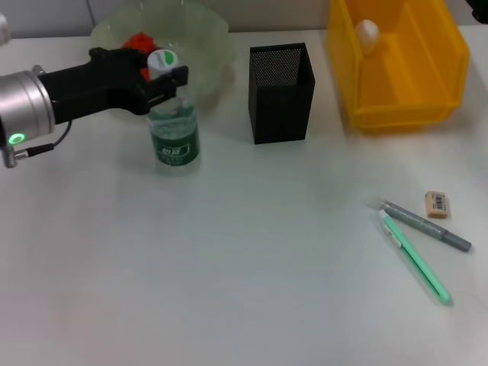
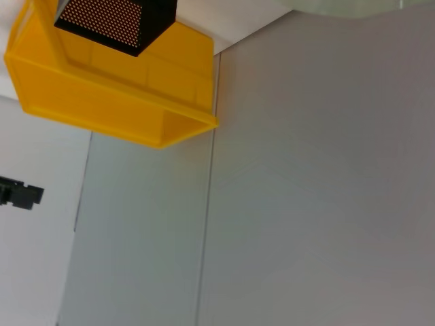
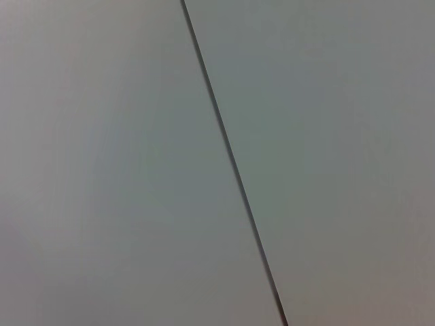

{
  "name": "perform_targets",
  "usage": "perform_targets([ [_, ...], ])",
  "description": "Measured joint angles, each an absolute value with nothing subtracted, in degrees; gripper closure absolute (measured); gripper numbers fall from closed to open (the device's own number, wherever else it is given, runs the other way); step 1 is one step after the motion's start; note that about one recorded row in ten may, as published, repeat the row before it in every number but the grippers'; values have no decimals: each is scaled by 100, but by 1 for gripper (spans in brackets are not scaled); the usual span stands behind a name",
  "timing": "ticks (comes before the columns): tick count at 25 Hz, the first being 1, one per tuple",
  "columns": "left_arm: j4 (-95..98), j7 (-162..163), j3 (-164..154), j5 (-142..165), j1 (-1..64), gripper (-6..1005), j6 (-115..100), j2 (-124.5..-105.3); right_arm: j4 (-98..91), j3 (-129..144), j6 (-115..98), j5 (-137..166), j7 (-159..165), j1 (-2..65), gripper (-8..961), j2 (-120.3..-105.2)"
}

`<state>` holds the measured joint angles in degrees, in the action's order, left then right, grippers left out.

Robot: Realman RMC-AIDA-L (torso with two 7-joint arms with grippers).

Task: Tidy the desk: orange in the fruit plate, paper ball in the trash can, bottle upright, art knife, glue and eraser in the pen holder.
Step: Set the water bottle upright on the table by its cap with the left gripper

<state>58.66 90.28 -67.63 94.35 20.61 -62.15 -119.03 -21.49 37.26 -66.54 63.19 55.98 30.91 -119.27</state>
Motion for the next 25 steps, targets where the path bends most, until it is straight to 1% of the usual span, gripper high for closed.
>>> perform_targets([
  [14, 5902, 8535, -6979, 9263, 1968, 551, -6068, -11880, -2302, 3890, -6892, 6443, 5880, 3011, 341, -11910],
  [20, 5959, 8534, -6934, 9000, 1911, 543, -6153, -11856, -3977, 4644, -7168, 7766, 7749, 2695, 342, -11892],
  [21, 5965, 8534, -6935, 8965, 1908, 541, -6166, -11859, -4604, 4780, -7283, 8332, 8478, 2615, 342, -11891],
  [22, 5965, 8534, -6935, 8965, 1908, 539, -6166, -11859, -4604, 4780, -7283, 8332, 8478, 2615, 342, -11891],
  [23, 5967, 8536, -6941, 8911, 1907, 537, -6175, -11860, -5252, 4825, -7545, 8997, 9185, 2572, 342, -11892],
  [25, 5967, 8536, -6945, 8886, 1907, 520, -6176, -11858, -5527, 4819, -7702, 9293, 9493, 2571, 342, -11894],
])
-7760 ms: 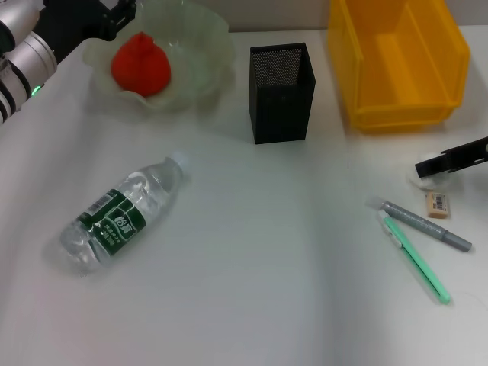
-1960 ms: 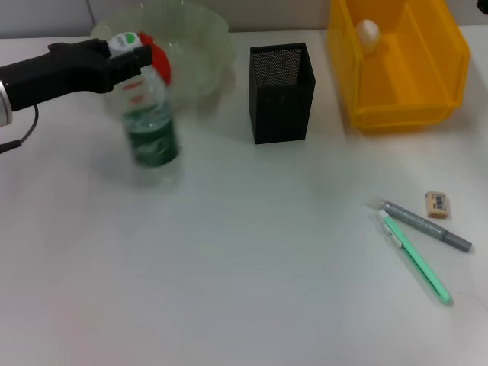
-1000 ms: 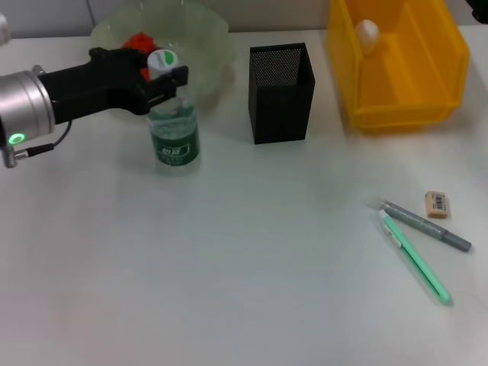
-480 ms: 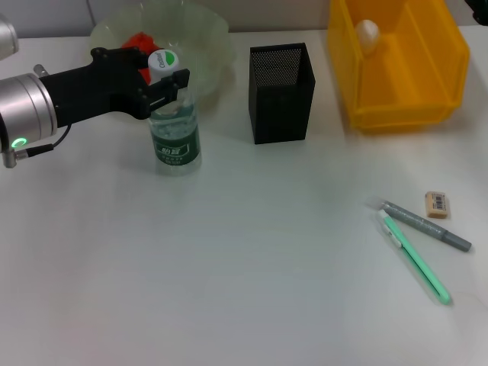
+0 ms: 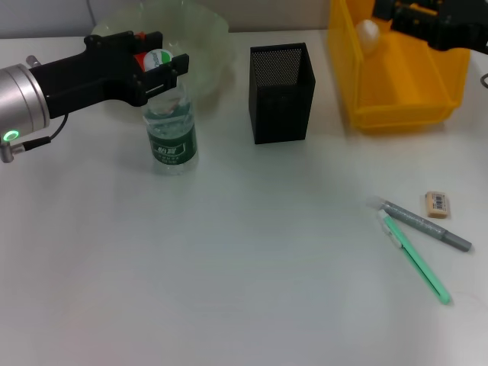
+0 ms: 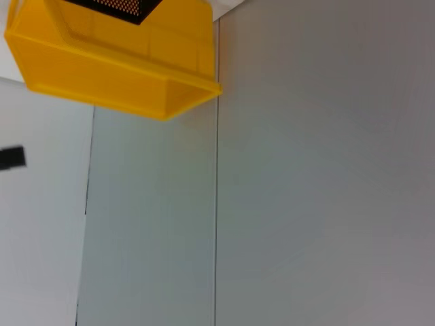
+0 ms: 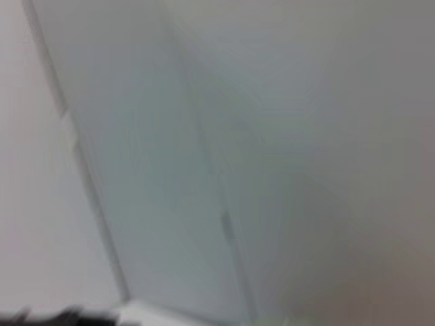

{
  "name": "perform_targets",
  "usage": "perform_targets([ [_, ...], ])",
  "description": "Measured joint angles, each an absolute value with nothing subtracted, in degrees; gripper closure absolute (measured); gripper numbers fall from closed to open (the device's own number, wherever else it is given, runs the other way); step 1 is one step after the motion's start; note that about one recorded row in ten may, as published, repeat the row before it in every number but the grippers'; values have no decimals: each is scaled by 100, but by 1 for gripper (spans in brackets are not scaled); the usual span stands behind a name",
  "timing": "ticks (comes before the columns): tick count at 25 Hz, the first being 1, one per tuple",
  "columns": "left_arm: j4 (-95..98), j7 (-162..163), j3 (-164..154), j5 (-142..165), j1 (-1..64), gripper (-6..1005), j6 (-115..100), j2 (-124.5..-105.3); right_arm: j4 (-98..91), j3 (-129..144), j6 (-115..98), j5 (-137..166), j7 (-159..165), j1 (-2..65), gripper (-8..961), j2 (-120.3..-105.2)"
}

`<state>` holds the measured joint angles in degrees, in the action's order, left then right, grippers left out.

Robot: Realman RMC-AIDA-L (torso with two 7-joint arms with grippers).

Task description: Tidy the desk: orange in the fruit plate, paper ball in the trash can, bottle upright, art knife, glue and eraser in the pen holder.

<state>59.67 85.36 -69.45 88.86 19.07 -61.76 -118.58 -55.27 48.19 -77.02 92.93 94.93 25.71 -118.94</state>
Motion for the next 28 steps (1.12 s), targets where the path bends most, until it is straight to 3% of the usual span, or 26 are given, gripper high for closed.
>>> perform_targets([
  [10, 5968, 8535, -6838, 8340, 1882, 471, -6363, -11849, -7266, 4773, -9090, 10890, 11384, 2700, 343, -11870],
  [16, 5953, 8536, -6457, 8166, 1984, 474, -6623, -11844, -8112, 4833, -9953, 12609, 13041, 3151, 344, -11853],
  [28, 5925, 8592, -6400, 8156, 2020, 478, -6597, -11848, -8269, 5813, -10449, 15051, 14674, 3713, 345, -11901],
])
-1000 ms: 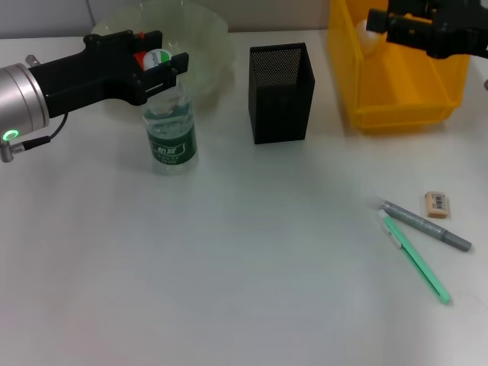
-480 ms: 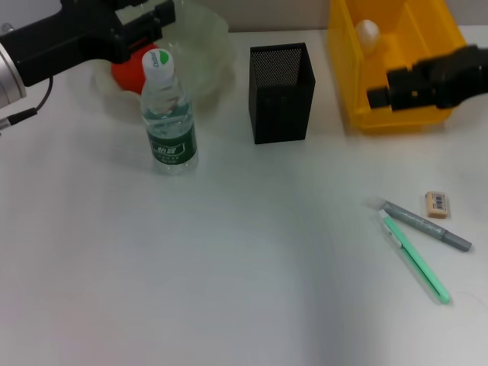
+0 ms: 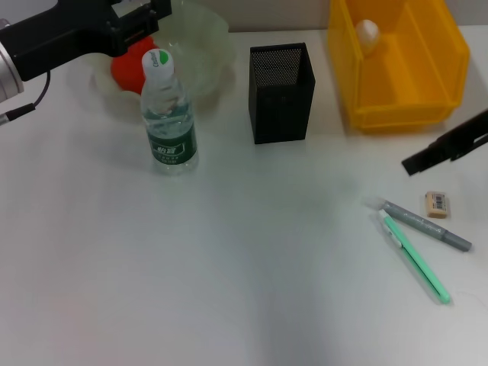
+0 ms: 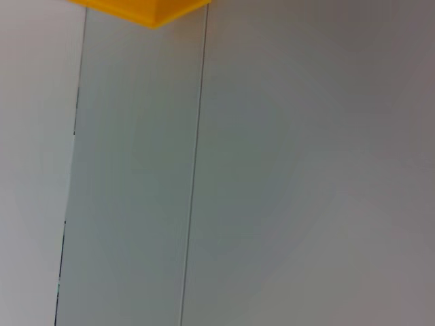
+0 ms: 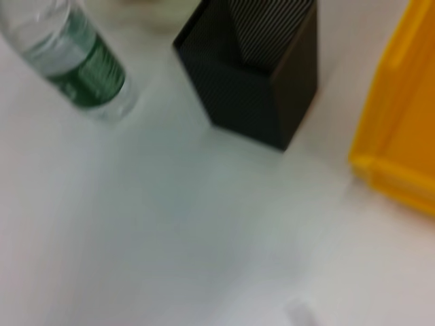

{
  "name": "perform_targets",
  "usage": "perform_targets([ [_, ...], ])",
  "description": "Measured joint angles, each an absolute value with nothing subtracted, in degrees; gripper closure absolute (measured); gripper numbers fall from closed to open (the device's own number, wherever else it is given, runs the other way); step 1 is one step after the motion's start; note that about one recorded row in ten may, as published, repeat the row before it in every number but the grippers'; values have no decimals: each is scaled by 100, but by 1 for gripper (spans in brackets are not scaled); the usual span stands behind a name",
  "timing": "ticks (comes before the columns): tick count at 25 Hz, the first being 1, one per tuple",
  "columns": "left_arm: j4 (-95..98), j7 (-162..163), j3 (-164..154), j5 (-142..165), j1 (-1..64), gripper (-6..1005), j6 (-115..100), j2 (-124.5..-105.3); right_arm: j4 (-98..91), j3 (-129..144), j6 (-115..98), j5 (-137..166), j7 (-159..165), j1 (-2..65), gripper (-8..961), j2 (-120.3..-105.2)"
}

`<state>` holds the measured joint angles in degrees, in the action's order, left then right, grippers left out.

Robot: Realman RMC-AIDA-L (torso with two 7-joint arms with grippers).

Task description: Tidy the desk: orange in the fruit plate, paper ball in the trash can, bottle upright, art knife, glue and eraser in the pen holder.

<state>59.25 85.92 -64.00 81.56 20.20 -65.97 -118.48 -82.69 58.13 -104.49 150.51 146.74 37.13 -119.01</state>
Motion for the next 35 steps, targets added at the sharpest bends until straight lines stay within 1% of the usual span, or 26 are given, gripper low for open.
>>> perform_targets([
  [10, 5841, 8551, -6388, 8156, 2025, 478, -6573, -11851, -7408, 6406, -10288, 15302, 14934, 3851, 347, -11901],
  [13, 5766, 8548, -6371, 8156, 2054, 479, -6567, -11847, -7202, 6540, -10181, 15531, 14975, 3867, 347, -11930],
  [18, 5682, 8540, -6328, 8156, 2066, 479, -6556, -11844, -6758, 6758, -9977, 15546, 15069, 3924, 349, -11936],
  [25, 5621, 8537, -6297, 8156, 2074, 479, -6556, -11846, -6463, 6782, -9955, 15551, 15074, 4014, 350, -11936],
  [35, 5582, 8440, -6266, 8156, 2067, 480, -6557, -11856, -5972, 6785, -9789, 15557, 15093, 4218, 422, -11936],
])
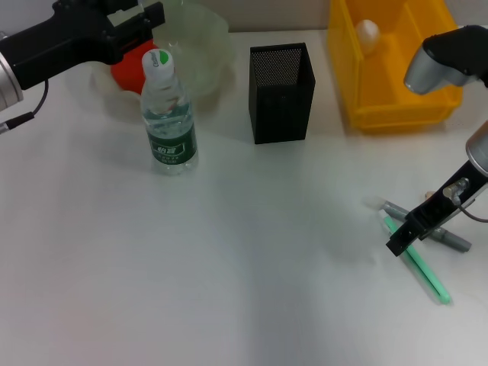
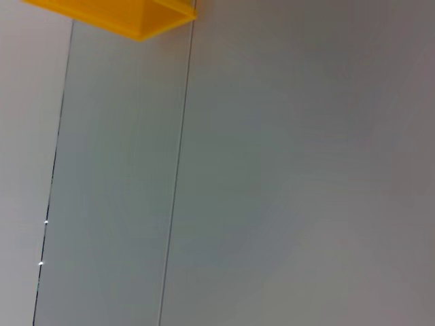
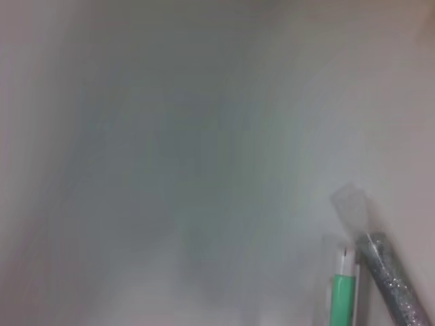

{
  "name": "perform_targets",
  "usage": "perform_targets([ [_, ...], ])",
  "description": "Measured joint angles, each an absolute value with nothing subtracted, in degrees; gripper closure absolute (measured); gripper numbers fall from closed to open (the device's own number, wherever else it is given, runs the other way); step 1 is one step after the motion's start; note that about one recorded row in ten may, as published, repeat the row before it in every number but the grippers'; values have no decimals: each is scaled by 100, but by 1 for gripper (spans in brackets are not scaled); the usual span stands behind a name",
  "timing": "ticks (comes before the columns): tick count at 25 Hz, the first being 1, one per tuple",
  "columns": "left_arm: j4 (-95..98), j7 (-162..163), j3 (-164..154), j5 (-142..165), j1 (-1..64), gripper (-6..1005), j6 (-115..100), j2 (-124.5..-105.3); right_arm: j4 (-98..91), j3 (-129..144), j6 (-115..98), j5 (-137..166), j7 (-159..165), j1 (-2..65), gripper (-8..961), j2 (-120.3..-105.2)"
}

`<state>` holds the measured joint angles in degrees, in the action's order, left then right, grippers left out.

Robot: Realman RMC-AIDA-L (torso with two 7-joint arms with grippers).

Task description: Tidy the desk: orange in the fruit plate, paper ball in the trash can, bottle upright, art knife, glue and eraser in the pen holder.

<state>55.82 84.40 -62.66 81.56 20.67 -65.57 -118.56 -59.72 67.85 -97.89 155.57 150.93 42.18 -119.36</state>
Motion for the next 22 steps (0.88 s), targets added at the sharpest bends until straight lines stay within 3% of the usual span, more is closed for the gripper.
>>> perform_targets([
  [22, 5585, 8402, -6114, 8156, 1912, 480, -6611, -11847, -5479, 7314, -9511, 15786, 15298, 4632, 545, -11933],
])
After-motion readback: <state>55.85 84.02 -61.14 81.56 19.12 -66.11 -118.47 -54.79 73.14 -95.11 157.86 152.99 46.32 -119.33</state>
